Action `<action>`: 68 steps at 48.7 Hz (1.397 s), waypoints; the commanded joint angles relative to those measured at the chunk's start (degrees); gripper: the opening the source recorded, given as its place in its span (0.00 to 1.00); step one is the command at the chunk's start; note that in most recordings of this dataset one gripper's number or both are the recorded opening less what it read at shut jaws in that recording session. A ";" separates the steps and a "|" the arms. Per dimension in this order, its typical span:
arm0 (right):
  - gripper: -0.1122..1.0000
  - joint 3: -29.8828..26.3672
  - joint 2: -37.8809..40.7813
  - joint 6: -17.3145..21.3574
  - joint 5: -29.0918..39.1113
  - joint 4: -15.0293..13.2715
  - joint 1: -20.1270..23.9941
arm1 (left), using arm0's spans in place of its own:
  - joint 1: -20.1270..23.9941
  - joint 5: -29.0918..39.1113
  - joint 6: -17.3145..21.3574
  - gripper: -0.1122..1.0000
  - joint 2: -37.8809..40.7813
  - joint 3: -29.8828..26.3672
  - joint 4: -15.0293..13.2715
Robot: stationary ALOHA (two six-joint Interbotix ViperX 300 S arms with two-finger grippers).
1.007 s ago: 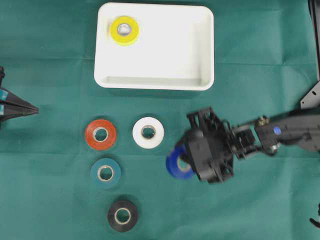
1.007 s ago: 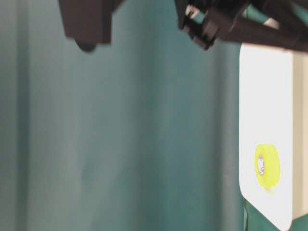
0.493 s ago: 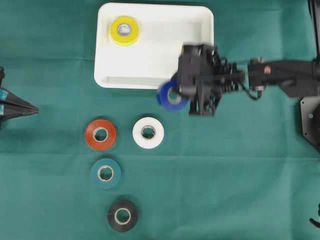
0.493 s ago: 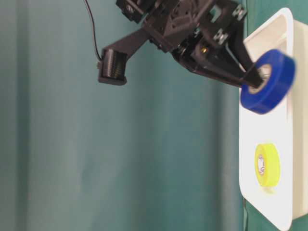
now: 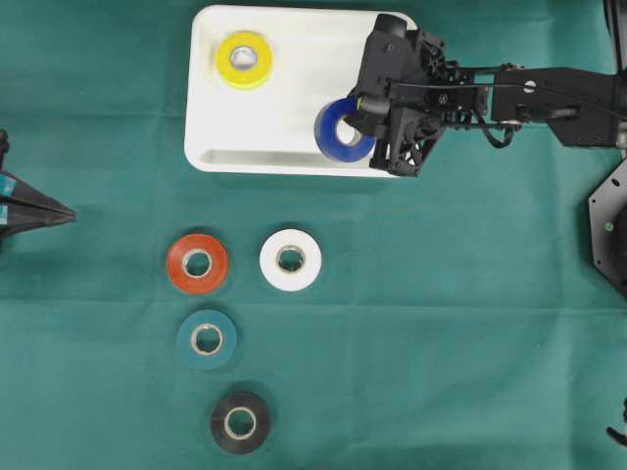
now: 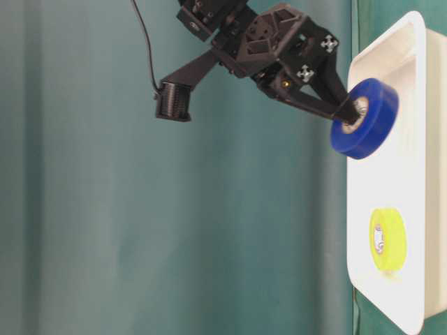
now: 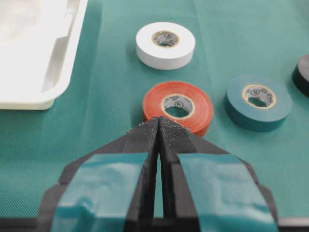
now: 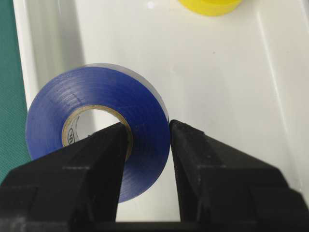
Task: Put the tape into the white case with the right arm.
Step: 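Lower the blue roll into the tray, release, and retract right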
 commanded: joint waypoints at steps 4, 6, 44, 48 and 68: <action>0.11 -1.32 0.26 0.26 -1.23 -0.09 -0.53 | 0.44 -0.26 -0.09 0.11 0.35 -0.97 -0.09; 0.11 -1.49 0.62 0.26 -1.85 -0.09 -0.62 | 0.44 -0.26 -0.09 0.11 0.35 -0.88 -0.09; 0.11 -9.49 8.00 0.00 -4.66 -0.26 -1.67 | 0.44 -0.26 -0.09 0.11 0.35 -0.88 -0.09; 0.11 -9.23 8.00 -0.18 -4.66 -0.26 -1.76 | 0.44 -0.26 -0.09 0.11 0.35 -0.88 -0.09; 0.23 -8.79 8.00 -0.09 -4.57 -0.26 -1.67 | 0.53 -0.26 -0.09 0.11 0.35 -0.97 -0.09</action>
